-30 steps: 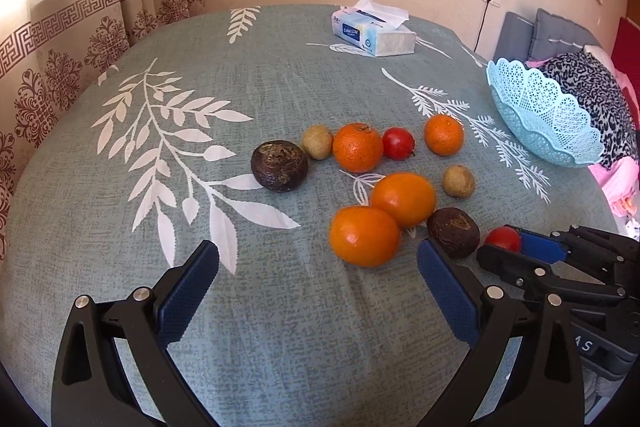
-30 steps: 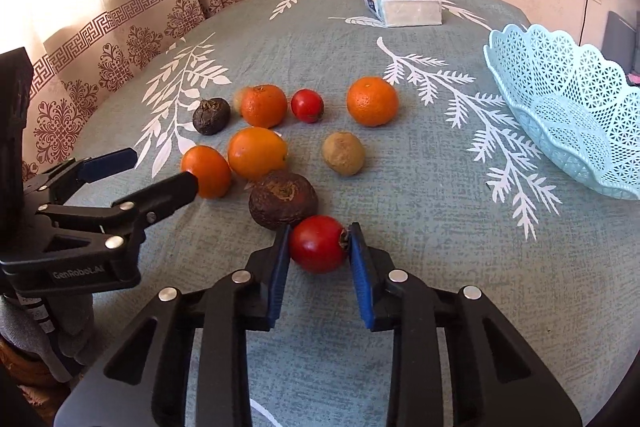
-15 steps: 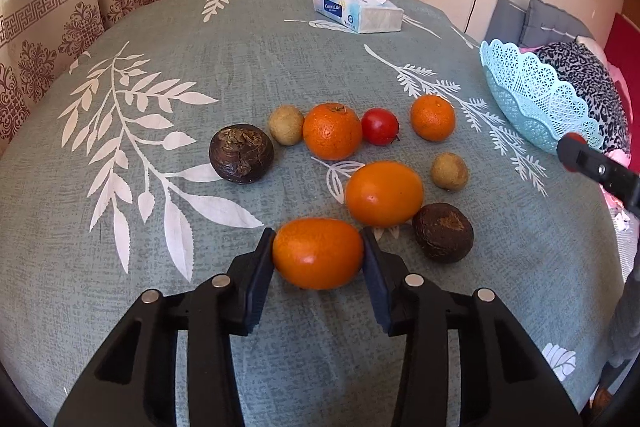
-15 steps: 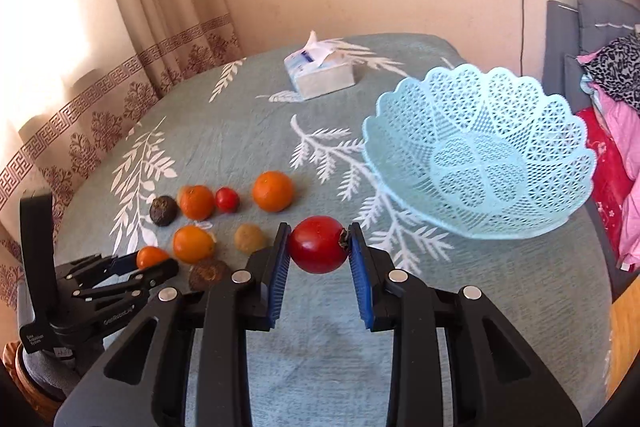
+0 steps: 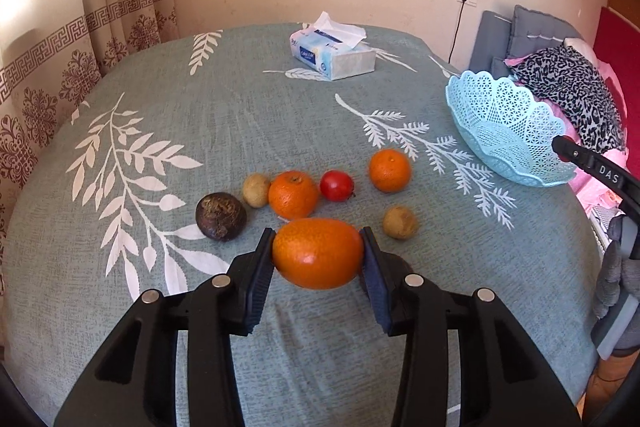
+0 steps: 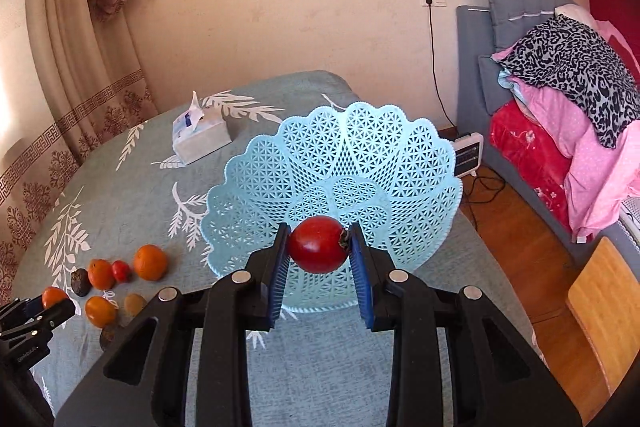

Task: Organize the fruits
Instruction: 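Carry the tomato and orange into the blue basket and open both tools, then grasp the dark round fruit with the left tool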

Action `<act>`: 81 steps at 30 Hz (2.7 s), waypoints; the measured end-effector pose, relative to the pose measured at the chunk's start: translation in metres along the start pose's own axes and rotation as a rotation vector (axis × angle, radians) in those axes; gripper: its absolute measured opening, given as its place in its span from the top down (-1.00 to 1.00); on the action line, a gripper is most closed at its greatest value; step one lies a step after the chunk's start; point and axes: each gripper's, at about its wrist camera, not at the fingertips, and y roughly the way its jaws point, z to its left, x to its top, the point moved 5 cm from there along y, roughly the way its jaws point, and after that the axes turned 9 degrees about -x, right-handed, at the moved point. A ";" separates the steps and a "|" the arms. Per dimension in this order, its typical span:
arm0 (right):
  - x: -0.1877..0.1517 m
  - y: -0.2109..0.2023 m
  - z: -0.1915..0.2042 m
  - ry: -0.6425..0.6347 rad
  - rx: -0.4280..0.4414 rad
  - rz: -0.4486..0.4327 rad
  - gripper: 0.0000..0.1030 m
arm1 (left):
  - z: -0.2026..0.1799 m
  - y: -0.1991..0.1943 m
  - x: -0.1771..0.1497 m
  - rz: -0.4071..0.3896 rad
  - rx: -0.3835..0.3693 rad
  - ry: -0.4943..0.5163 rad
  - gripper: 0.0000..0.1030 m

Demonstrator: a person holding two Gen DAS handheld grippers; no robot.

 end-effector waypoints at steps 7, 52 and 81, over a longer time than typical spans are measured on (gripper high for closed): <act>0.000 -0.005 -0.016 0.034 -0.038 -0.056 0.11 | -0.048 0.011 0.026 -0.010 -0.035 0.091 0.17; -0.008 -0.015 -0.060 0.215 -0.115 -0.167 -0.04 | -0.105 0.050 0.087 -0.037 -0.096 0.126 -0.59; -0.014 -0.029 -0.026 0.125 -0.058 -0.128 -0.17 | 0.080 0.010 0.034 -0.031 0.168 -0.134 -0.67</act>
